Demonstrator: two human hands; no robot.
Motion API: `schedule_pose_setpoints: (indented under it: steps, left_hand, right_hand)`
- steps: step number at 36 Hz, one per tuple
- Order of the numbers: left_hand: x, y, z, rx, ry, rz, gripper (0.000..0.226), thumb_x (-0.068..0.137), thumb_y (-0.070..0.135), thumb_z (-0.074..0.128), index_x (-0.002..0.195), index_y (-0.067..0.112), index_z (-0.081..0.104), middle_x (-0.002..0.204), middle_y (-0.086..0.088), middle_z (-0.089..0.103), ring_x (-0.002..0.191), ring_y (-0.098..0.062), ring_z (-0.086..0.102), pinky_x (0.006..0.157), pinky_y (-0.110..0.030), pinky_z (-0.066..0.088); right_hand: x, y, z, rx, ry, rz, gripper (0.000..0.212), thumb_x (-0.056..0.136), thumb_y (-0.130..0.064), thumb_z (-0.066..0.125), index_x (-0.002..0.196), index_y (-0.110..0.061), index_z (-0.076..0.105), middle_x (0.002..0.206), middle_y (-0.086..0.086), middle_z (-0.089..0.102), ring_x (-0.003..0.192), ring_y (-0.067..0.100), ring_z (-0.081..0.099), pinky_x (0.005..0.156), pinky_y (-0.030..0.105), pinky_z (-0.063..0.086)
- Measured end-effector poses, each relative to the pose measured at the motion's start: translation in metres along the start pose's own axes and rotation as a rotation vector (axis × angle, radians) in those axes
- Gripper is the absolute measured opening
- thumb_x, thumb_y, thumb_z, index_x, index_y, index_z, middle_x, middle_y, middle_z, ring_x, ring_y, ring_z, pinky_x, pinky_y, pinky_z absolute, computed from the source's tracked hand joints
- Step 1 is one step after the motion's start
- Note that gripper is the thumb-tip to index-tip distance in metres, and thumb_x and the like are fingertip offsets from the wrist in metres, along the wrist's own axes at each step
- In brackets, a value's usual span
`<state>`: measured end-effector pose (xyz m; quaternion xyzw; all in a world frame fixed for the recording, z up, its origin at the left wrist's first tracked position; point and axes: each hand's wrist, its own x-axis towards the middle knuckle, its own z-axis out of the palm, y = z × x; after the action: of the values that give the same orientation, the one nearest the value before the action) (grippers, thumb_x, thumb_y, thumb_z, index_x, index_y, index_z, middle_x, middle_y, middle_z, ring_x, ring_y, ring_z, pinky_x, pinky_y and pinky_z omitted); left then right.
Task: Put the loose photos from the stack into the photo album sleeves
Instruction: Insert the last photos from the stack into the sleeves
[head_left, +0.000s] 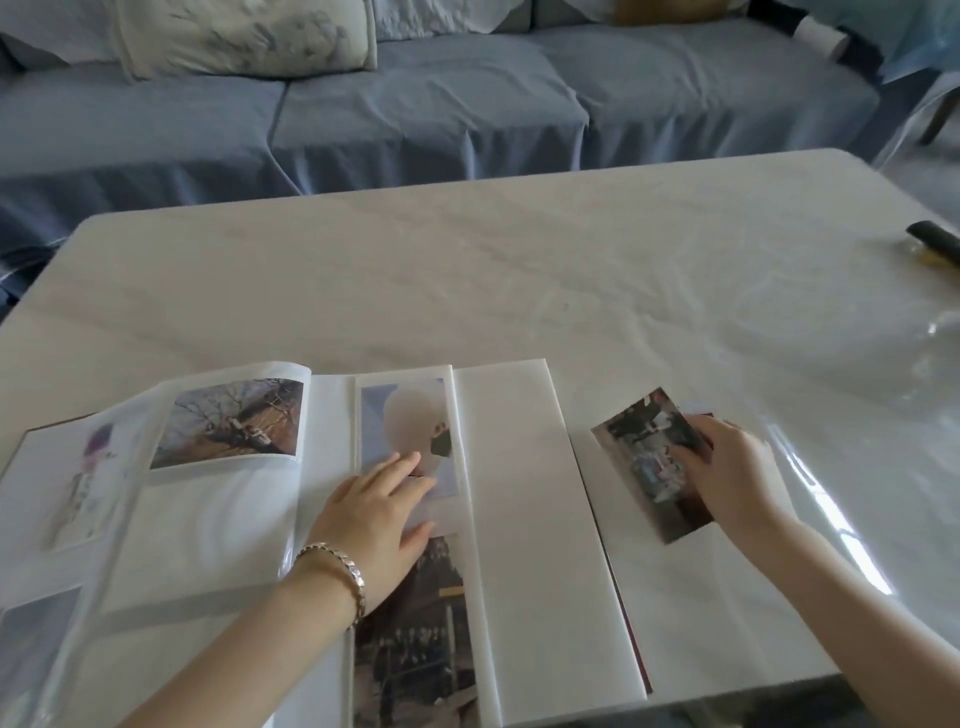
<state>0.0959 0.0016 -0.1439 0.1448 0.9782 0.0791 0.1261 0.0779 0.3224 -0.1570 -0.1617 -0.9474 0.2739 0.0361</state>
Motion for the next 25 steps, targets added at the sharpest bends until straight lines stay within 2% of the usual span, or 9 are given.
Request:
schedule_pose_setpoints:
  steps: [4,7,9,11,14,16,19,21,25]
  left_hand:
    - [0.002,0.0,0.002,-0.035,0.015,-0.002,0.046,0.096,0.04,0.043,0.14,0.031,0.037,0.155,0.014,0.014,0.142,-0.004,0.009,0.112,-0.019,0.006]
    - [0.003,0.004,0.001,-0.234,0.093,-0.037,0.038,0.092,0.031,0.055,0.129,0.023,0.053,0.145,0.008,0.04,0.136,-0.007,0.031,0.109,-0.018,0.019]
    - [0.003,0.011,-0.005,-0.525,0.151,-0.098,0.036,0.089,0.034,0.059,0.122,0.023,0.058,0.127,0.012,0.055,0.119,-0.002,0.048,0.099,-0.012,0.032]
    - [0.001,0.021,-0.017,-0.843,0.134,-0.143,0.04,0.079,0.052,0.057,0.112,0.03,0.06,0.108,0.024,0.059,0.098,0.013,0.056,0.085,-0.005,0.04]
    - [-0.005,0.026,-0.03,-1.19,0.096,-0.142,0.048,0.067,0.065,0.061,0.103,0.033,0.061,0.091,0.011,0.071,0.085,0.0,0.067,0.075,-0.017,0.054]
    - [-0.011,0.023,-0.036,-1.239,0.071,-0.143,0.047,0.065,0.054,0.07,0.102,0.025,0.064,0.086,0.007,0.073,0.08,-0.01,0.07,0.065,-0.024,0.057]
    - [-0.025,0.011,-0.037,-1.184,0.183,-0.136,0.018,0.077,0.013,0.07,0.089,0.026,0.064,0.077,0.01,0.072,0.068,-0.012,0.069,0.052,-0.022,0.054]
    - [-0.037,-0.003,-0.035,-1.164,0.266,-0.173,0.031,0.082,-0.003,0.063,0.085,0.028,0.063,0.072,0.011,0.071,0.06,-0.012,0.067,0.047,-0.023,0.053]
    - [-0.065,-0.035,-0.036,-1.201,0.447,-0.284,0.033,0.088,-0.01,0.051,0.087,0.022,0.061,0.074,0.008,0.069,0.059,-0.015,0.067,0.043,-0.029,0.054]
  right_hand:
    - [-0.008,-0.007,-0.005,0.362,0.074,0.023,0.024,0.087,-0.006,0.061,0.104,-0.019,0.071,0.088,0.003,0.069,0.076,0.026,0.065,0.065,0.045,0.056]
    - [-0.01,-0.022,-0.014,0.455,0.023,-0.026,0.028,0.089,-0.014,0.06,0.089,-0.039,0.072,0.079,-0.008,0.069,0.07,0.025,0.067,0.054,0.046,0.057]
    - [-0.013,-0.036,-0.018,0.498,-0.059,-0.084,0.031,0.089,-0.02,0.06,0.081,-0.049,0.069,0.071,-0.018,0.067,0.059,0.014,0.066,0.042,0.037,0.054]
    - [-0.02,-0.055,-0.019,0.45,-0.117,-0.225,0.035,0.09,-0.018,0.059,0.08,-0.05,0.068,0.067,-0.031,0.063,0.055,-0.001,0.062,0.039,0.015,0.047]
    - [-0.033,-0.084,-0.014,0.378,-0.206,-0.375,0.023,0.09,-0.013,0.058,0.094,-0.03,0.073,0.067,-0.041,0.059,0.066,-0.013,0.06,0.051,0.002,0.041]
    - [-0.041,-0.101,-0.005,0.365,-0.272,-0.45,0.021,0.091,-0.012,0.057,0.095,-0.025,0.073,0.07,-0.042,0.059,0.072,-0.012,0.06,0.058,0.001,0.041]
    - [-0.054,-0.129,0.011,0.371,-0.385,-0.492,0.023,0.095,-0.018,0.05,0.099,-0.027,0.07,0.075,-0.028,0.064,0.077,-0.01,0.059,0.06,0.002,0.041]
    - [-0.061,-0.145,0.021,0.374,-0.446,-0.498,0.024,0.097,-0.024,0.044,0.105,-0.03,0.066,0.083,-0.024,0.061,0.08,-0.011,0.058,0.062,0.002,0.043]
    - [-0.065,-0.176,0.042,0.315,-0.51,-0.539,0.029,0.1,-0.029,0.036,0.117,-0.027,0.059,0.094,-0.013,0.058,0.08,0.001,0.057,0.063,0.004,0.043]
